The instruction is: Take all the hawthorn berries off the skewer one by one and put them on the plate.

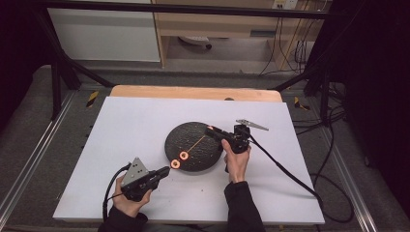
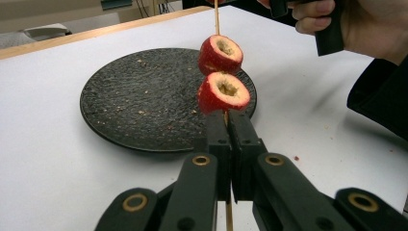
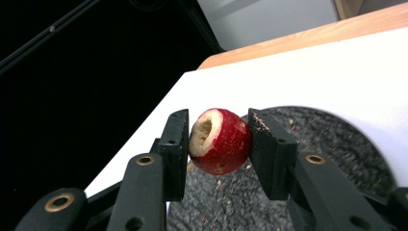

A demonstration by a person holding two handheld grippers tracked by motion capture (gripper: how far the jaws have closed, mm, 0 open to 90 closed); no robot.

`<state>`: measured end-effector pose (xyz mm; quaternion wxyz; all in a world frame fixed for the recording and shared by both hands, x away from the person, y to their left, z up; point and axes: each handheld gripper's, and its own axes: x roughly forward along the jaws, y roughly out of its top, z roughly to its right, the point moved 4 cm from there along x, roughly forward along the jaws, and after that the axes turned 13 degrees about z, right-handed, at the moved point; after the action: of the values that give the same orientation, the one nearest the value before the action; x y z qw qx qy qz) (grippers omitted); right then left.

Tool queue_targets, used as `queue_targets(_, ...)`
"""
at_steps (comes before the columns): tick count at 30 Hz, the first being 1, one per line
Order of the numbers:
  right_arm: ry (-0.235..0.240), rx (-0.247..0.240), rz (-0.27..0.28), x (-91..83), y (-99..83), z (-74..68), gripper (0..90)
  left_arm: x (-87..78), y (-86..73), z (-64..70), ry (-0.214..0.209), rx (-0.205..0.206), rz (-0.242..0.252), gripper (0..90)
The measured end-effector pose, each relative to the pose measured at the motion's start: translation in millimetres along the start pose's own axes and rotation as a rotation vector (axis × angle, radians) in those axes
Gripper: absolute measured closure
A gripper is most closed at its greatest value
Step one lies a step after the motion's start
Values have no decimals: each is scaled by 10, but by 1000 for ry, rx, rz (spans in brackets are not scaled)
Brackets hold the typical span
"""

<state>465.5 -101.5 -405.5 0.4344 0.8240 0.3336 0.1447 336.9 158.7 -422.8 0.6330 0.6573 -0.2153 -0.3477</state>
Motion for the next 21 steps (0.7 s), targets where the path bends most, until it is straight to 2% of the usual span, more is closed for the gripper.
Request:
queue_targets(6,-42,-13,13,30,102,98,615,-20,2,-24,7,-2,1,883)
queue_targets(11,-51,-29,11,33,115,120,615,-38,11,-56,17,-9,6,883)
queue_targets(14,-55,-36,-11,46,56,121,614,-49,15,-88,27,-15,7,883)
queue_targets(16,-57,-49,-36,88,-51,143,614,-55,16,-108,33,-21,8,882)
queue_targets(21,-71,-45,-90,160,-234,187,614,-62,19,-135,39,-26,9,882)
